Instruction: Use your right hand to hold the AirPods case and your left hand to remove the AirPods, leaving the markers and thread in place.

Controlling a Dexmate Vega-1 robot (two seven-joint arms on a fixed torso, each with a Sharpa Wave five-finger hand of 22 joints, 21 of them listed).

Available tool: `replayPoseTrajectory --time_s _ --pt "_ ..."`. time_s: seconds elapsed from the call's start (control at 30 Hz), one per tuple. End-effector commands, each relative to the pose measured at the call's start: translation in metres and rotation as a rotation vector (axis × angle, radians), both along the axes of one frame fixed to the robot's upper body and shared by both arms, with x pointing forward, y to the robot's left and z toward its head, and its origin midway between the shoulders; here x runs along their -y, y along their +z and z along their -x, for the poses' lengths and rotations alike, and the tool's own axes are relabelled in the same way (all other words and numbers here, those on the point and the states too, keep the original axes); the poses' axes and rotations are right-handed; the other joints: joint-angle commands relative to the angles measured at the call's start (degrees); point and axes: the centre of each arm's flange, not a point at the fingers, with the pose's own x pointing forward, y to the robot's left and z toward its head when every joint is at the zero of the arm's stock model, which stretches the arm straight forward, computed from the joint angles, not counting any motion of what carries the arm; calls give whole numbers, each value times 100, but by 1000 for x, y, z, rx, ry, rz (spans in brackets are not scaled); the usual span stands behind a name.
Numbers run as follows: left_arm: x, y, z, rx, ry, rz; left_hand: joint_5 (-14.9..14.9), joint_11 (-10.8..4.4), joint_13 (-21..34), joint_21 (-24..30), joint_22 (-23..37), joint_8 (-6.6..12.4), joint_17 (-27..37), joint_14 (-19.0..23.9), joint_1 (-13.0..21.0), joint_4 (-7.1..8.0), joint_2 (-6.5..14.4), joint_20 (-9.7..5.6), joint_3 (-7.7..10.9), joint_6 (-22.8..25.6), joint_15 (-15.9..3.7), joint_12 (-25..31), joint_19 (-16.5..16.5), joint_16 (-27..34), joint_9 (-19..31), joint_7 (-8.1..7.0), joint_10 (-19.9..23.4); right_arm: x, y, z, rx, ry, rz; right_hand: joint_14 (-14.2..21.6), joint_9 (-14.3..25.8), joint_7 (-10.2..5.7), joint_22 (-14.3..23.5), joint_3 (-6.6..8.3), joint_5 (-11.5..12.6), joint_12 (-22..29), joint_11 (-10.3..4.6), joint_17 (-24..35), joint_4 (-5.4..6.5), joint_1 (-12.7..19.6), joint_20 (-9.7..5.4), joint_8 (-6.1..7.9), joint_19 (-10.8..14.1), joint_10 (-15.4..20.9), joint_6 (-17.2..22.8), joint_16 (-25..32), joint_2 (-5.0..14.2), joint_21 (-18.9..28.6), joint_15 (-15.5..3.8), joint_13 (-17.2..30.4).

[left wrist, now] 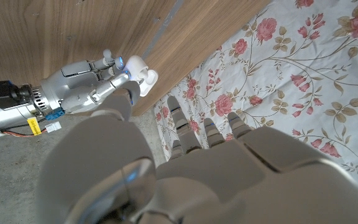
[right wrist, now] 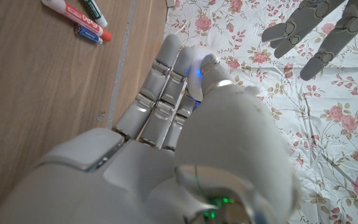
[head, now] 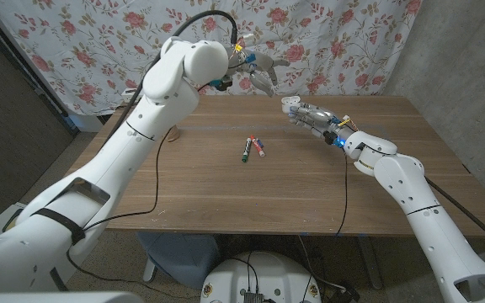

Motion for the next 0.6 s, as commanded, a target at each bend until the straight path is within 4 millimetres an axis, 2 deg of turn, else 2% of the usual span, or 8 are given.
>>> replayPoseTrajectory --time_s 0.03,0.1,0.2,0.6 --pt "2 -1 -9 -38 0 -11 -9 26 35 16 18 53 10 46 37 32 -16 9 15 9 -19 29 46 8 7 -1 91 -3 0 3 4 5 0 48 33 7 -2 -17 25 359 -103 29 11 -12 -404 -22 -42 169 -46 -35 59 36 -611 465" --pt "0 0 -17 -110 -34 13 -17 -6 40 17 18 52 10 57 32 40 -18 12 13 10 -33 35 50 9 7 1 116 -4 0 3 4 9 -1 49 33 5 -2 -17 25 360 -104 31 11 -12 -405 -24 -46 176 -49 -36 59 40 -611 464" --pt "1 -1 -21 -102 -22 14 -24 0 44 19 19 58 9 87 40 43 -13 9 19 26 -37 37 56 16 7 -23 133 -5 0 3 5 13 -5 49 34 3 -3 -17 25 360 -111 33 11 -12 -405 -24 -50 178 -48 -38 59 46 -611 467" --pt "5 -3 -22 -92 -36 -7 -44 0 62 29 20 60 7 109 75 45 4 -3 40 42 -51 30 94 8 7 4 152 -6 1 2 6 22 -13 50 35 0 0 -19 23 352 -120 42 5 -6 -411 -30 -59 167 -60 -46 50 77 -616 473"
